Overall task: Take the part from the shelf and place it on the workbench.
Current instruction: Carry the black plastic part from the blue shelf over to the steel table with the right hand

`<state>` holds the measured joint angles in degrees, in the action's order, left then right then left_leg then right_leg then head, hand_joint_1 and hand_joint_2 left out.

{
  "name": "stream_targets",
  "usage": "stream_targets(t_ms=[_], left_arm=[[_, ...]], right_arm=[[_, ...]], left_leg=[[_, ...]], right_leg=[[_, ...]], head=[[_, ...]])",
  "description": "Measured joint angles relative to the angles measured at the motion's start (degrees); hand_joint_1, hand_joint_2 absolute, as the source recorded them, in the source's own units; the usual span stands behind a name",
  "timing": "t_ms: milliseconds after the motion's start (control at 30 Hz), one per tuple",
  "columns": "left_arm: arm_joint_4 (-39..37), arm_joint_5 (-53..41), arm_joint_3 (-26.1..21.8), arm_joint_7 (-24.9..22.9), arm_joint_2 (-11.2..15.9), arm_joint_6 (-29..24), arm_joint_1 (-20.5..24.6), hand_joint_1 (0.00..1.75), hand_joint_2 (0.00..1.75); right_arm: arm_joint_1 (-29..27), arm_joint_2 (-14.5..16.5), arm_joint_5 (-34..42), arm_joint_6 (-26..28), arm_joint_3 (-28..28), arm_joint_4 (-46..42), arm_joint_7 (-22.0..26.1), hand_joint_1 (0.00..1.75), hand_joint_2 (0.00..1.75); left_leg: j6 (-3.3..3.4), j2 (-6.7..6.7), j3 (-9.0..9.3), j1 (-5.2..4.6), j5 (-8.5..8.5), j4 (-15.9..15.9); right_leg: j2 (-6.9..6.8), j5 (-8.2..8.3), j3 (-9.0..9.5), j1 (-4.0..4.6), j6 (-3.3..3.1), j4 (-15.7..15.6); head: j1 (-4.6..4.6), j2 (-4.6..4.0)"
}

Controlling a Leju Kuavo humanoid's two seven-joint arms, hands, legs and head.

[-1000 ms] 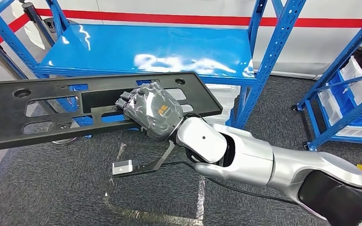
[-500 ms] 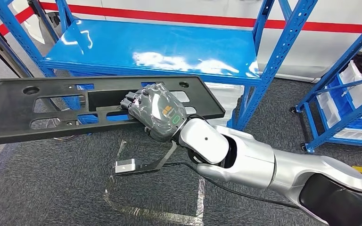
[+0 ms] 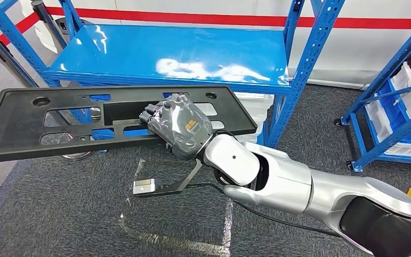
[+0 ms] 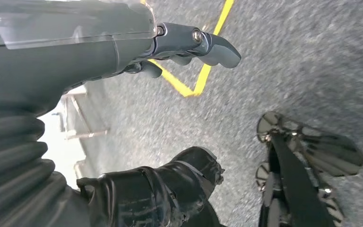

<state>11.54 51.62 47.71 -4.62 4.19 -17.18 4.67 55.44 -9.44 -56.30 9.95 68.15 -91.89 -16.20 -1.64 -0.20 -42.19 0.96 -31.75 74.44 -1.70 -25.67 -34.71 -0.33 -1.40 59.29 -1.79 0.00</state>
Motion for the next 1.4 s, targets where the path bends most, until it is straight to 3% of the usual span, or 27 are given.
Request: stream_targets(t_ms=[67,100,133,200,267,333,400,433,467,500,533,567,633,700,767,833,900,967,1000,1033,1100,1167,1200,1267,1333,1400], left_arm=[[0.0,-0.01,0.02,-0.01,0.01,0.0,-0.06,0.0,1.75],[0.0,-0.01,0.02,-0.02,0.01,0.01,-0.01,0.0,1.75],[0.0,-0.01,0.03,-0.02,0.01,0.03,0.06,0.0,1.75],[0.0,-0.01,0.07,0.02,0.01,0.16,0.28,0.0,1.75],[0.0,0.01,0.11,0.08,0.01,0.31,0.34,0.0,1.75],[0.0,0.02,0.13,0.1,-0.03,0.39,0.23,0.0,1.75],[0.0,0.05,0.13,-0.01,-0.06,0.43,0.18,0.0,1.75],[0.0,0.07,0.13,-0.11,-0.06,0.42,0.21,0.0,1.75],[0.0,0.08,0.13,-0.21,-0.06,0.39,0.22,0.0,1.75],[0.0,0.1,0.13,-0.28,-0.06,0.36,0.23,0.0,1.75],[0.0,0.14,0.13,-0.32,-0.06,0.32,0.22,0.0,1.75],[0.0,0.18,0.13,-0.31,-0.06,0.28,0.22,0.0,1.75],[0.0,0.29,0.13,-0.15,-0.04,0.22,0.25,0.0,1.75],[0.0,0.43,0.14,0.12,0.05,0.18,0.33,0.0,1.75],[0.0,0.55,0.15,0.27,0.15,0.14,0.25,0.0,1.75],[0.01,0.57,0.15,0.3,0.06,0.14,0.1,0.0,1.75],[0.02,0.39,0.19,0.35,-0.07,0.14,0.15,0.0,1.75],[0.02,0.14,0.3,0.46,-0.07,0.13,0.22,0.0,1.75],[0.02,0.07,0.38,0.51,-0.07,0.13,0.19,0.0,1.75],[0.02,0.07,0.46,0.55,-0.08,0.13,0.14,0.0,1.75],[0.02,0.16,0.57,0.6,-0.08,0.13,0.05,0.0,1.75],[0.02,0.36,0.64,0.61,-0.08,0.09,0.1,0.0,1.75],[0.02,0.46,0.72,0.61,-0.08,0.04,0.14,0.0,1.75],[0.02,0.65,0.99,0.54,-0.08,-0.09,0.11,0.0,1.75],[0.02,0.77,1.23,0.37,-0.09,-0.2,-0.1,0.0,1.75],[0.02,0.92,1.36,-0.03,-0.1,-0.29,-0.17,0.0,1.75]], right_arm=[[0.02,0.01,-0.13,-0.09,0.0,0.08,0.03,1.75,1.75],[0.06,0.01,-0.2,-0.13,0.0,0.09,0.03,1.75,1.75],[0.11,0.01,-0.26,-0.19,0.0,0.11,0.03,1.75,1.75],[0.2,0.01,-0.32,-0.45,0.0,0.21,0.05,1.75,1.75],[0.25,0.03,-0.29,-0.87,0.0,0.35,0.16,1.75,1.75],[0.43,0.11,-0.16,-1.14,0.0,0.51,0.34,1.75,1.75],[0.69,0.17,0.1,-1.19,0.0,0.71,0.55,1.75,1.75],[0.78,0.17,0.24,-1.18,0.0,0.84,0.64,1.75,1.75],[0.78,0.17,0.38,-1.17,0.0,1.03,0.69,1.75,1.75],[0.76,0.17,0.46,-1.17,0.0,1.21,0.73,1.75,1.75],[0.78,0.17,0.52,-1.16,0.0,1.39,0.75,1.75,1.75],[0.83,0.18,0.58,-1.16,0.0,1.55,0.76,1.75,1.75],[1.05,0.23,0.67,-1.16,0.0,1.75,0.77,1.75,1.75],[1.23,0.33,0.79,-1.15,0.0,1.89,0.77,1.75,1.75],[1.29,0.4,0.91,-1.14,0.0,2.09,0.74,1.75,1.75],[1.29,0.51,0.98,-1.14,0.0,2.31,0.61,1.75,1.75],[1.29,0.58,0.97,-1.15,0.0,2.45,0.29,1.75,1.75],[1.17,0.48,0.88,-1.23,0.0,2.63,-0.11,1.75,1.75],[1.06,0.41,0.81,-1.32,0.0,2.73,-0.33,1.75,1.75],[0.98,0.33,0.73,-1.45,0.0,2.8,-0.56,1.75,1.75],[1.03,0.16,0.62,-1.91,-0.01,2.85,-1.25,1.75,1.75],[1.41,-0.17,0.6,-2.5,-0.08,2.93,-2.05,1.75,1.75],[1.67,-0.39,0.68,-2.85,-0.18,3.02,-2.45,1.75,1.75],[2.38,-0.92,1.14,-3.81,-0.43,3.27,-3.35,1.75,1.75],[3.45,-1.62,1.87,-4.99,-0.66,3.59,-4.3,1.75,1.75],[4.78,-2.55,2.55,-6.27,-0.85,3.9,-5.2,1.75,1.75]], left_leg=[[0.57,0.73,3.17,-0.23,3.65,-6.16],[0.99,2.02,5.26,-0.58,5.09,-10.21],[1.41,3.11,6.81,-1.01,6.05,-13.42],[2.06,4.06,7.72,-1.71,6.28,-15.85],[2.57,2.65,7.68,-1.57,6.78,-16.35],[3.07,1.42,8.02,-1.12,7.32,-17.12],[3.45,0.22,8.04,-0.85,7.69,-17.44],[3.58,-0.41,7.89,-0.8,7.78,-17.4],[3.65,-1.16,7.77,-0.77,7.84,-17.33],[3.66,-1.94,7.68,-0.73,7.87,-17.22],[3.61,-2.75,7.63,-0.65,7.85,-17.05],[3.47,-3.58,7.6,-0.55,7.77,-16.79],[2.95,-5.02,7.09,-0.34,7.49,-16.0],[2.2,-6.28,6.12,-0.11,7.51,-15.44],[1.49,-7.35,5.48,0.11,7.78,-15.47],[0.86,-5.36,4.65,-0.13,6.85,-13.97],[0.32,-1.73,2.07,-0.31,3.85,-8.29],[0.04,-0.32,-1.25,-0.15,1.0,-1.31],[0.02,-0.12,-1.94,-0.12,0.79,0.21],[0.08,0.0,-1.54,-0.12,1.59,-0.41],[0.53,1.26,2.37,-0.3,5.14,-7.51],[1.25,3.43,6.02,-1.02,7.14,-14.24],[1.58,3.94,6.61,-1.32,7.26,-15.58],[2.15,2.98,6.57,-1.37,7.35,-16.06],[2.7,1.77,6.79,-1.01,7.68,-16.56],[3.35,0.68,7.02,-0.76,7.9,-16.87]], right_leg=[[-0.76,-0.08,0.15,0.22,-0.07,0.01],[-1.2,-0.12,0.24,0.38,-0.07,-0.03],[-1.65,-0.15,0.27,0.53,-0.01,-0.04],[-2.75,-0.1,0.24,0.77,0.26,-0.14],[-3.74,-0.27,0.26,0.85,0.71,-0.16],[-2.14,-1.82,-0.44,0.74,1.31,1.78],[0.62,-5.14,-3.33,0.48,1.75,8.15],[1.26,-6.71,-5.23,0.36,1.84,12.06],[1.51,-7.47,-6.74,0.24,1.91,15.02],[1.6,-7.14,-7.36,0.13,1.95,16.07],[1.74,-5.7,-6.84,0.0,1.97,14.79],[2.31,-3.47,-5.33,-0.18,1.99,11.49],[5.16,-0.47,-1.96,-0.68,1.93,4.12],[7.04,-0.15,-0.68,-0.83,1.79,1.08],[6.0,-0.07,-0.56,-0.82,1.4,0.77],[4.41,0.09,-0.23,-1.05,0.81,0.33],[2.77,0.09,0.02,-1.02,0.36,0.07],[1.07,-0.03,0.02,-0.83,0.15,0.06],[0.23,-0.08,0.02,-0.78,0.11,0.06],[-0.52,-0.14,0.04,-0.74,0.12,0.06],[-1.9,-0.3,0.22,-0.65,0.28,0.06],[-3.08,-0.48,0.36,-0.28,0.64,0.04],[-3.63,-0.53,0.42,-0.08,0.85,-0.02],[-4.69,-0.62,0.63,0.16,1.32,-0.23],[-3.05,-1.71,0.29,-0.01,1.87,1.0],[0.3,-4.72,-2.3,-0.22,2.14,6.67]], head=[[-0.01,0.0],[-0.02,0.0],[-0.02,0.0],[-0.05,0.0],[-0.06,0.0],[-0.09,0.0],[-0.24,0.0],[-0.31,0.0],[-0.36,0.0],[-0.35,0.0],[-0.36,0.0],[-0.36,0.0],[-0.3,-0.01],[-0.28,-0.01],[-0.33,0.0],[0.04,0.0],[0.51,0.0],[0.61,0.0],[0.61,0.0],[0.61,0.0],[0.59,0.0],[0.61,0.0],[0.62,0.0],[0.58,-0.01],[0.56,-0.01],[0.51,0.0]])
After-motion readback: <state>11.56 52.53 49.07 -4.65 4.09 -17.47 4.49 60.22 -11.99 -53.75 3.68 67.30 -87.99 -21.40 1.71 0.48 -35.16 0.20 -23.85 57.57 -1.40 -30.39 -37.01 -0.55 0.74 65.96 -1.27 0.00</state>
